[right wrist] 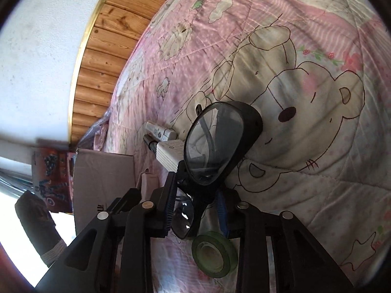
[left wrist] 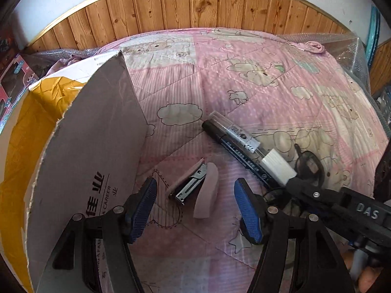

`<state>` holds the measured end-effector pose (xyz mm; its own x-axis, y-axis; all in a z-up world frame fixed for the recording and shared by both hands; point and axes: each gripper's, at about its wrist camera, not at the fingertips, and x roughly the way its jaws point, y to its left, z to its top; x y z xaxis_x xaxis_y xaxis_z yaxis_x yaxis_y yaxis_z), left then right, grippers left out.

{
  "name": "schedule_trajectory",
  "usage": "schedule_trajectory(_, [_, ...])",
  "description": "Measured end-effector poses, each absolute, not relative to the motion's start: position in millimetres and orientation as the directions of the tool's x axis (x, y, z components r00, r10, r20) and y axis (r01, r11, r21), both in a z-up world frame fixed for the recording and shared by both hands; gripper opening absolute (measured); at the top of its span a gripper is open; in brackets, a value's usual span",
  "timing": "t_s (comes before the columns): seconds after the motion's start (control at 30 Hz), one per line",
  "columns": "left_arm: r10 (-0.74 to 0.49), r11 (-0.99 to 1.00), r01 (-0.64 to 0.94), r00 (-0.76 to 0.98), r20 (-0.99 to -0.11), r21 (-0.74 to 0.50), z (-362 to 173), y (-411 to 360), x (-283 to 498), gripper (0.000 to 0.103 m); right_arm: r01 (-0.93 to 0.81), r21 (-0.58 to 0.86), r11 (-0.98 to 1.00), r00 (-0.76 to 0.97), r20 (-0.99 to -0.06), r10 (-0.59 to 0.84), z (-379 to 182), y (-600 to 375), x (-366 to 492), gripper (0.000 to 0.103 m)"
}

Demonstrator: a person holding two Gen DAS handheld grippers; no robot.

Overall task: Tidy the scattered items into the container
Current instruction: 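Move the right tool to the black glasses while the left tool approaches the stapler, then close the right tool on the black glasses while the left tool grasps the pink stapler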

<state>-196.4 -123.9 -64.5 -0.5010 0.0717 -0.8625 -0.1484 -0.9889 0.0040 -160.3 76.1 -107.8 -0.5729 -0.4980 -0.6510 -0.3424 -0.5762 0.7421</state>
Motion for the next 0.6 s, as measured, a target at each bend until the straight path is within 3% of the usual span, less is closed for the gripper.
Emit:
schedule_trajectory(0.13, [0.095,-0.99,-0.135,-0.428,-0.899,-0.04,-88,-127,-207,0.065,-0.367,0.728,-0.579,-0.578,-0.666,-0.471,-95,88,-156,0.023])
schedule_trajectory(0.17, [0.109,-0.99,-0.128,-0.409,-0.906,-0.061,-93,-129,-208,0.056,-0.37,0.728,-0.577,-0.581,-0.666,-0.467,-91,90,-155,0.021])
schedule_trajectory(0.23, [0.146,-0.988,-0.1,-0.397,-0.906,-0.116,-95,-134,-208,0.052,-0.377,0.726,-0.575,-0.581,-0.669,-0.464,-85,93,-152,0.02])
schedule_trajectory(0.33, [0.332,-0.94,-0.039,-0.337,-0.881,-0.339,-88,-144,-200,0.05,-0.379,0.705,-0.6,-0.582,-0.686,-0.438,-73,97,-148,0.02])
schedule_trajectory(0.43, [0.554,-0.799,0.095,-0.272,-0.787,-0.594,-93,-160,-189,0.05,-0.372,0.669,-0.644,-0.572,-0.711,-0.408,-65,99,-147,0.02])
schedule_trajectory(0.5, [0.521,-0.811,0.144,-0.26,-0.813,-0.566,-99,-162,-181,0.058,-0.37,0.644,-0.67,-0.563,-0.729,-0.39,-64,98,-147,0.02])
schedule_trajectory(0.6, [0.414,-0.888,0.074,-0.3,-0.859,-0.453,-89,-149,-171,0.064,-0.366,0.633,-0.682,-0.552,-0.738,-0.389,-66,98,-147,0.021])
